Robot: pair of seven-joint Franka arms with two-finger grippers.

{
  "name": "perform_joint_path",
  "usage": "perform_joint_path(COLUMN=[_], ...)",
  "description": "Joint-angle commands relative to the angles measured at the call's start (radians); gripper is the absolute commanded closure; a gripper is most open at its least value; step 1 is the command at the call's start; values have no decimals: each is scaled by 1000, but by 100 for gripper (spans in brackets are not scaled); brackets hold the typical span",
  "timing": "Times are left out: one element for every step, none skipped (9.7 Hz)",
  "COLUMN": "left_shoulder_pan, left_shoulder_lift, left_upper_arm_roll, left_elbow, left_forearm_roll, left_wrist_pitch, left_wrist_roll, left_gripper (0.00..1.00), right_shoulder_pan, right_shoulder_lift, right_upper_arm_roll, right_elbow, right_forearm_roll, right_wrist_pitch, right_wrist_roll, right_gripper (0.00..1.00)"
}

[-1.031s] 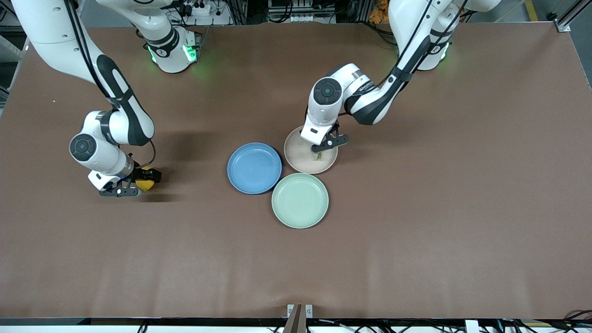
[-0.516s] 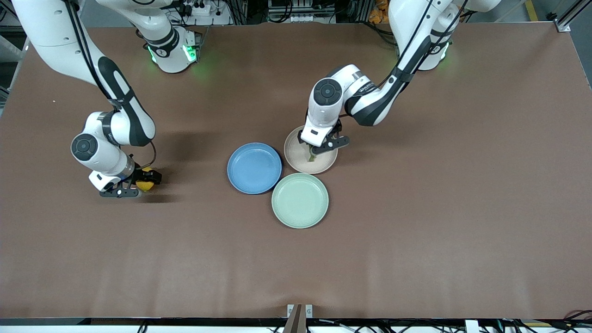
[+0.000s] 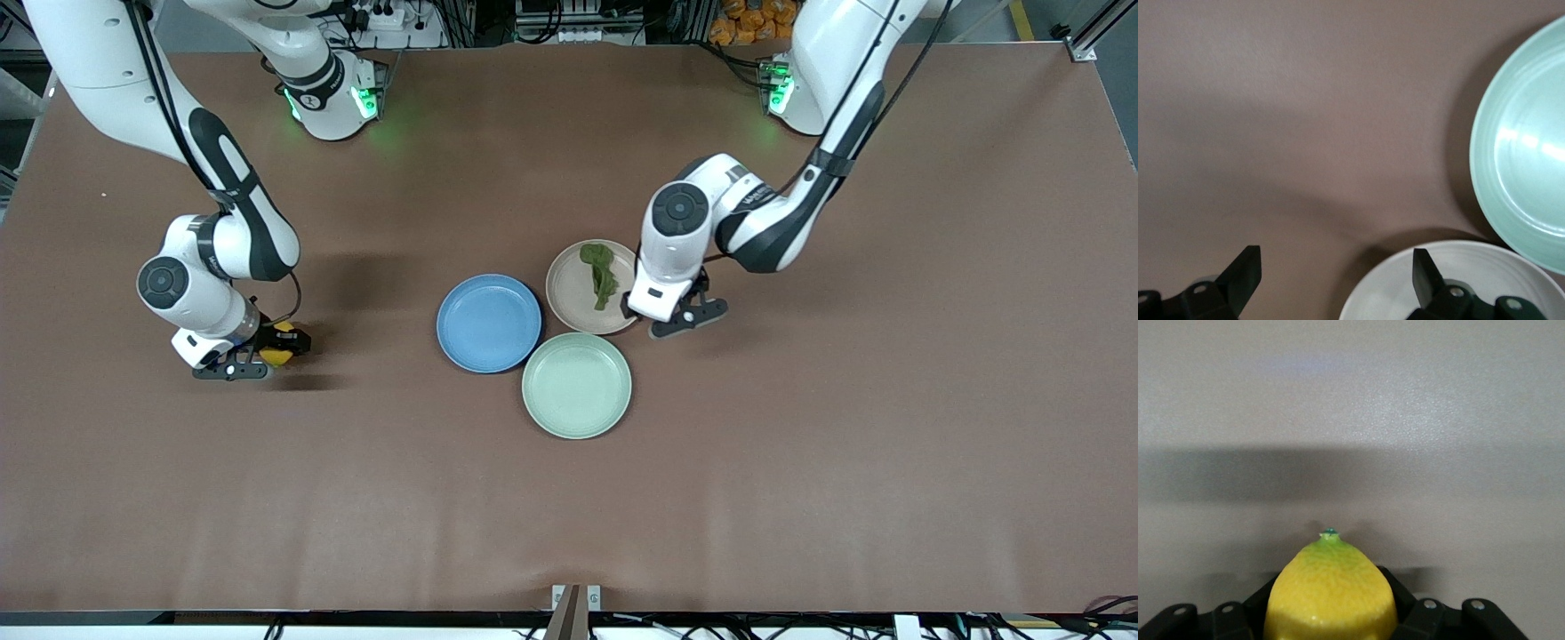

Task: Place lemon and lettuce in plates
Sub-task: 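Open the left gripper and lift it away while the right gripper grasps the lemon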

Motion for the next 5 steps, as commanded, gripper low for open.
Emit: perform_joint_path(left_shoulder_pan=[55,101,140,170,203], left_shoulder_lift=[-27,-30,-28,-34,-60], left_upper_arm_roll=[-7,-8,-8,-8,-8], left_elbow=[20,47,73,75,77], left_forearm_roll=[26,26,26,26,26], left_wrist_pitch=[-62,-115,-148,-200,-279], left_wrist_roll=[101,186,256,293,357], left_gripper=[0,0,0,0,0], right_shoulder_pan=[-9,-9,-9,-9,-9], right_shoulder_lift=[16,13,8,6,-1], right_upper_arm_roll=[10,13,16,17,19], right_elbow=[-4,2,13,25,33], right_forearm_roll=[4,4,4,2,2], right_wrist_pitch=[-6,-21,-55,-76,-95], right_wrist_roll=[-9,-9,-8,-8,-8], right_gripper=[57,59,61,62,62])
